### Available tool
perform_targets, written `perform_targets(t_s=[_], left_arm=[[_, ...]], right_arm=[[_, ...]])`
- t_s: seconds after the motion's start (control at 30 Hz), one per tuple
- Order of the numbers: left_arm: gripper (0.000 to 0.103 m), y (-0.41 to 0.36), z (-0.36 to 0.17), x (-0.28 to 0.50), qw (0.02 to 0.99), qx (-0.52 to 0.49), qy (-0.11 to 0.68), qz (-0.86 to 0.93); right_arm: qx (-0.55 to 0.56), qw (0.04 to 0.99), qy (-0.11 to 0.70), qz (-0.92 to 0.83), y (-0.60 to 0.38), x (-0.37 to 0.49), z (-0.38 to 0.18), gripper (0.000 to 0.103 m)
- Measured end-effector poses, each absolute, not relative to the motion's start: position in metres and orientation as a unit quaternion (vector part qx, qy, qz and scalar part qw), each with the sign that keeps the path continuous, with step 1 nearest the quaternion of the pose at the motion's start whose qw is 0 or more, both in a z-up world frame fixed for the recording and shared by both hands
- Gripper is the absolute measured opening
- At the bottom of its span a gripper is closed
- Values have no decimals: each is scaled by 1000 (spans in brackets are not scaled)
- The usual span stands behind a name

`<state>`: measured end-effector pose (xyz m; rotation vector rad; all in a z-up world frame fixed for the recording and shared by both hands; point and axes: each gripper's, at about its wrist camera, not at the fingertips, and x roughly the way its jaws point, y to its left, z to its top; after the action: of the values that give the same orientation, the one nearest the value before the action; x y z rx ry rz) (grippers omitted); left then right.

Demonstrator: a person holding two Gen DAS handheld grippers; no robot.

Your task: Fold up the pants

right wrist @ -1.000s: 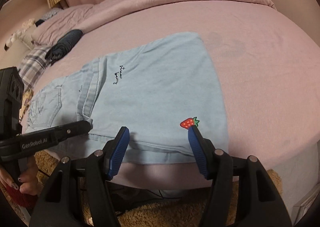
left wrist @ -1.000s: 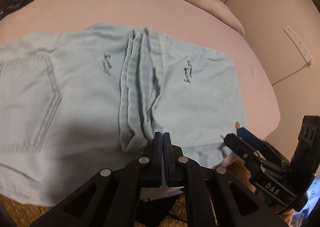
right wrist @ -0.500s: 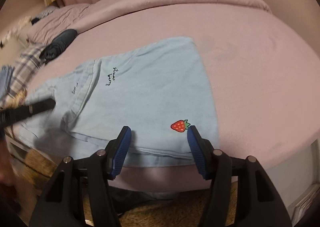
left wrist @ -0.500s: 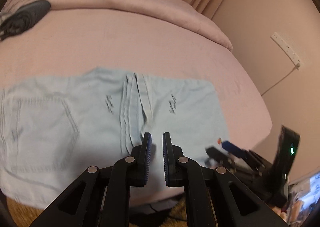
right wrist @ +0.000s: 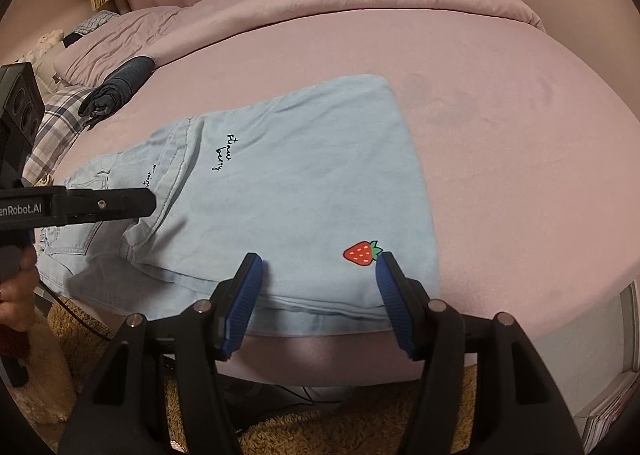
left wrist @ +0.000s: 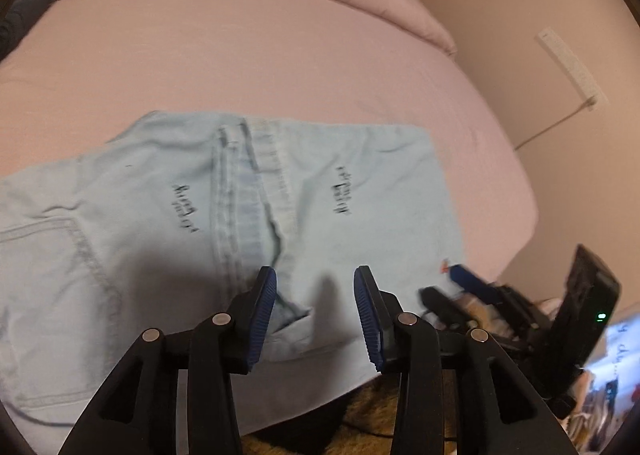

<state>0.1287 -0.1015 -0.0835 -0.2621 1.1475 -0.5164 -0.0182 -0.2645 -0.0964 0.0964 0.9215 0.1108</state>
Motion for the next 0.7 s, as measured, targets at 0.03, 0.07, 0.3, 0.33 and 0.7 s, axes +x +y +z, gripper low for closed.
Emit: perform_targets(t_s=[0.03, 0.07, 0.3, 0.33, 0.7], left_arm=[[39, -102, -82, 129, 796, -132, 532, -256], [39, -103, -83, 131, 793, -133, 533, -264], [39, -108, -92, 138, 786, -88, 573, -215], [39, -107, -92, 136, 782, -93, 575, -223], [39, -121, -93, 107, 770, -13, 576, -274]], right_arm=[[47, 893, 444, 54, -265, -18, -96, 60], [47, 893, 444, 54, -265, -19, -96, 60], [49, 894, 443, 57, -266, -20, -97, 60], [49, 894, 442, 58, -266, -20, -97, 60], [48, 894, 441, 61, -267, -19, -98, 60]])
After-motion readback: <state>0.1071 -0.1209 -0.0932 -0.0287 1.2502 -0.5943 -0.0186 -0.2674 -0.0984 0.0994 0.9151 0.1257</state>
